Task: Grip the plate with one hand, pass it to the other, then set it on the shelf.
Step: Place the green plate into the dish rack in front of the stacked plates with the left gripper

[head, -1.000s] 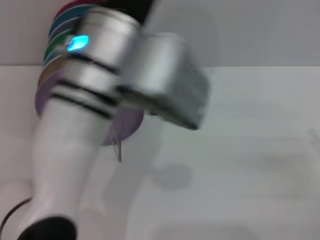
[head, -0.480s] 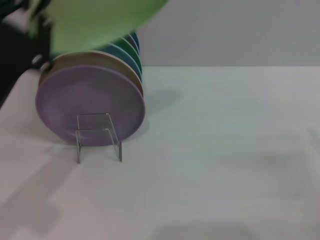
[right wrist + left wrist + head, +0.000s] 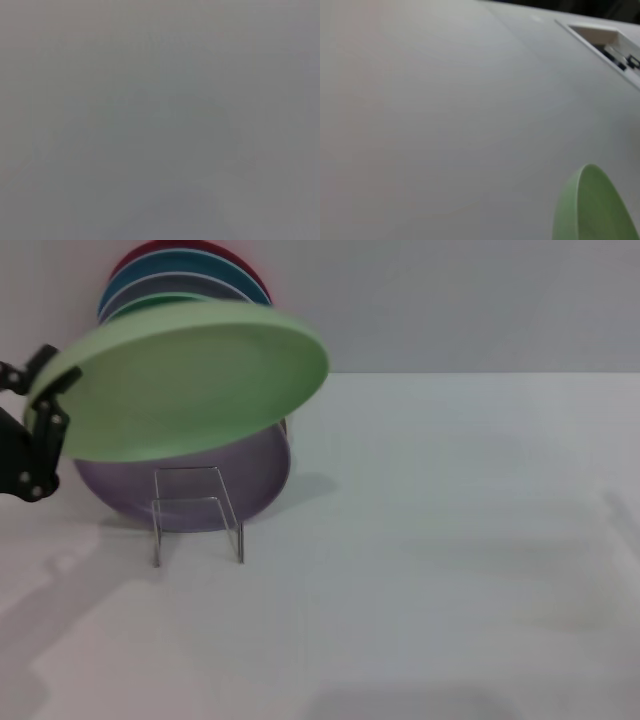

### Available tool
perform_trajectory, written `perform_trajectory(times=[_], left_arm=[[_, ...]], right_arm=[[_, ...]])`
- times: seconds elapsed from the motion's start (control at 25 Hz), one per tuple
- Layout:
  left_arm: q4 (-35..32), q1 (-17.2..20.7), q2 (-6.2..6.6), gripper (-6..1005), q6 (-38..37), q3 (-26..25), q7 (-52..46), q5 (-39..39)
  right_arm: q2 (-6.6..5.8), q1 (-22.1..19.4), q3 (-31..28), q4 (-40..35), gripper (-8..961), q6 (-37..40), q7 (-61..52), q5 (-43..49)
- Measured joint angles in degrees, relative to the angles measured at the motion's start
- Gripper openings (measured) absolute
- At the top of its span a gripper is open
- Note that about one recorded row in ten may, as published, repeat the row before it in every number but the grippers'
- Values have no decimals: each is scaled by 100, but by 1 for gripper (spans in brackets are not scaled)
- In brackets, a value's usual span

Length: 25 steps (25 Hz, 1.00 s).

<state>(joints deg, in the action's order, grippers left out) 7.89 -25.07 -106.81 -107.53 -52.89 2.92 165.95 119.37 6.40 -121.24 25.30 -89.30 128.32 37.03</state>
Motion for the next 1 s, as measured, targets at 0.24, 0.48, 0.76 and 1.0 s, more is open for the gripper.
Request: perform_trajectory(times=[0.24,0.48,0.76,1.0], left_arm=[[-593,-254,-141,83,95,16,-3,-18],[-671,-272,-138,83,235,137,23,-27],[-844,-272,-152,83,313,283,13,-30],[-854,-259,-176,86,422,334,85,-34]], right_arm=[[6,35,49,-26,799,-62,-1,10],[15,37,76,-23,795,-70,-1,12],[17,53,76,-27,795,-123,0,12],[17,58,139,-26,795,-149,30,15]])
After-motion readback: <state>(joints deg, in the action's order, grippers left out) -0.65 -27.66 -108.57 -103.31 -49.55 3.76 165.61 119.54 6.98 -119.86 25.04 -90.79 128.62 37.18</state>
